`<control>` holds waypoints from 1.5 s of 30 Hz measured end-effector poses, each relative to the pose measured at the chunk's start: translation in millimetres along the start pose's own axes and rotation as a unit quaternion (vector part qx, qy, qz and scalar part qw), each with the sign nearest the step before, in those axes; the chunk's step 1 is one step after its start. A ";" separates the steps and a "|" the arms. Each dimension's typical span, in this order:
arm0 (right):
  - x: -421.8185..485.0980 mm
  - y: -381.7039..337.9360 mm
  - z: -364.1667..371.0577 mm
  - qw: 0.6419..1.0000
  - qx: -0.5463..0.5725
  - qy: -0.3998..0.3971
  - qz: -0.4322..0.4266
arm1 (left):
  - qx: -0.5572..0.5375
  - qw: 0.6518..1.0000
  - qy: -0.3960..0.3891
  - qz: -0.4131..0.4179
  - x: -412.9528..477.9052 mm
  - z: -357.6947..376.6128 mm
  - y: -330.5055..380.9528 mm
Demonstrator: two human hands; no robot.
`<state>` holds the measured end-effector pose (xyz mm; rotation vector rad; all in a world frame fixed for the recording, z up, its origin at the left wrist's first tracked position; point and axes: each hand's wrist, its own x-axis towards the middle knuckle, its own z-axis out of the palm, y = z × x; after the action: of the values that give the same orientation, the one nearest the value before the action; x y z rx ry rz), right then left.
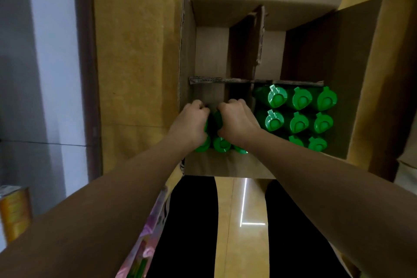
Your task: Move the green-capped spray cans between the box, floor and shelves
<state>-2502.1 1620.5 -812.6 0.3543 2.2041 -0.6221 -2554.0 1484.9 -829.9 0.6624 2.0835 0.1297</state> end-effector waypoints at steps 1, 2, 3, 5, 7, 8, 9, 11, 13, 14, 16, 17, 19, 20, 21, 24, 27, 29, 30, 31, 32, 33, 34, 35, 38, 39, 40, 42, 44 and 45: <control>3.7 1.7 3.8 1.000 -0.009 -0.006 -0.007 | 0.000 1.000 -0.004 0.002 3.1 5.1 -0.5; 7.2 2.8 7.5 1.000 -0.017 -0.010 -0.014 | -0.003 1.000 -0.006 0.000 6.5 9.1 -1.5; 10.7 3.3 10.7 0.999 -0.026 -0.011 -0.020 | -0.009 1.000 -0.007 -0.005 10.5 12.0 -3.7; 17.1 2.8 16.3 0.999 -0.046 -0.009 -0.028 | -0.027 0.999 -0.007 -0.024 17.3 14.6 -10.1; 22.4 1.6 21.0 0.997 -0.066 -0.008 -0.027 | -0.049 0.998 -0.003 -0.047 22.1 15.1 -16.7; 24.6 1.7 23.1 0.997 -0.072 -0.008 -0.023 | -0.055 0.997 -0.004 -0.055 23.7 15.3 -18.7; 26.6 1.9 24.9 0.997 -0.076 -0.010 -0.017 | -0.058 0.997 -0.005 -0.059 24.6 15.4 -19.8; 30.7 2.7 28.7 0.996 -0.083 -0.005 -0.011 | -0.062 0.997 -0.005 -0.054 26.3 16.3 -20.2; 34.0 1.7 33.0 0.997 -0.081 0.002 -0.010 | -0.065 0.997 -0.001 -0.043 27.0 16.7 -20.3; 35.3 0.3 35.5 0.997 -0.074 0.003 -0.009 | -0.067 0.997 -0.002 -0.040 26.9 16.6 -20.8; 36.3 -2.6 40.0 0.998 -0.060 0.004 -0.005 | -0.077 0.996 -0.010 -0.036 26.5 15.5 -22.0; 35.7 -3.3 41.8 0.998 -0.056 0.004 -0.002 | -0.084 0.996 -0.013 -0.034 26.3 14.8 -22.3; 32.9 -2.4 44.6 0.999 -0.043 0.000 0.007 | -0.092 0.995 -0.023 -0.029 25.1 13.9 -22.3; 30.6 -1.4 45.9 0.999 -0.036 -0.004 0.011 | -0.091 0.995 -0.029 -0.028 23.8 13.4 -21.9; 28.1 -0.6 46.9 0.999 -0.030 -0.007 0.012 | -0.089 0.995 -0.033 -0.028 22.3 12.8 -21.4; 19.4 1.6 44.0 1.000 0.004 -0.013 0.014 | -0.087 0.995 -0.036 -0.032 16.5 11.9 -18.1; 9.7 5.6 33.3 1.000 0.019 -0.003 0.002 | -0.087 0.995 -0.027 -0.036 8.8 7.5 -12.5; 1.0 10.0 22.9 1.000 0.017 0.020 -0.011 | -0.080 0.996 -0.018 -0.042 2.2 1.9 -7.3; -4.6 11.7 16.3 0.999 0.014 0.034 -0.017 | -0.077 0.996 -0.011 -0.049 -2.0 -2.0 -3.8; -10.3 13.3 8.4 0.999 0.009 0.048 -0.019 | -0.073 0.996 0.000 -0.055 -6.3 -7.2 0.6; -16.8 14.7 -0.6 0.998 0.003 0.060 -0.018 | -0.071 0.996 0.012 -0.062 -11.1 -13.6 5.6; -24.4 16.1 -11.6 0.997 -0.003 0.073 -0.020 | -0.068 0.995 0.026 -0.065 -17.1 -22.8 12.2; -32.8 17.3 -25.0 0.996 -0.011 0.087 -0.023 | -0.065 0.995 0.041 -0.066 -23.1 -34.3 19.9; -42.4 18.5 -40.9 0.994 -0.023 0.101 -0.027 | -0.060 0.994 0.058 -0.063 -30.6 -48.8 28.5; -81.8 19.8 -102.5 0.989 -0.062 0.132 -0.030 | -0.030 0.992 0.110 -0.049 -58.7 -106.7 61.0; -97.6 19.0 -126.1 0.986 -0.075 0.146 -0.029 | -0.019 0.990 0.131 -0.041 -69.4 -129.0 73.0; -115.0 16.6 -151.0 0.982 -0.089 0.164 -0.029 | -0.010 0.987 0.154 -0.033 -81.6 -152.2 86.0; -150.9 9.5 -201.1 0.970 -0.113 0.212 -0.035 | 0.009 0.978 0.208 -0.013 -108.6 -198.8 114.8; -189.1 -0.9 -248.9 0.957 -0.132 0.257 -0.040 | 0.018 0.965 0.261 -0.002 -141.6 -242.2 147.8; -209.8 -5.9 -271.3 0.949 -0.140 0.279 -0.042 | 0.020 0.958 0.287 0.002 -160.1 -262.5 165.2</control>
<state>-2541.0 1752.5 -498.4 0.3126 2.8200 -0.2572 -2627.8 1586.1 -504.1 0.7103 2.6472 0.3139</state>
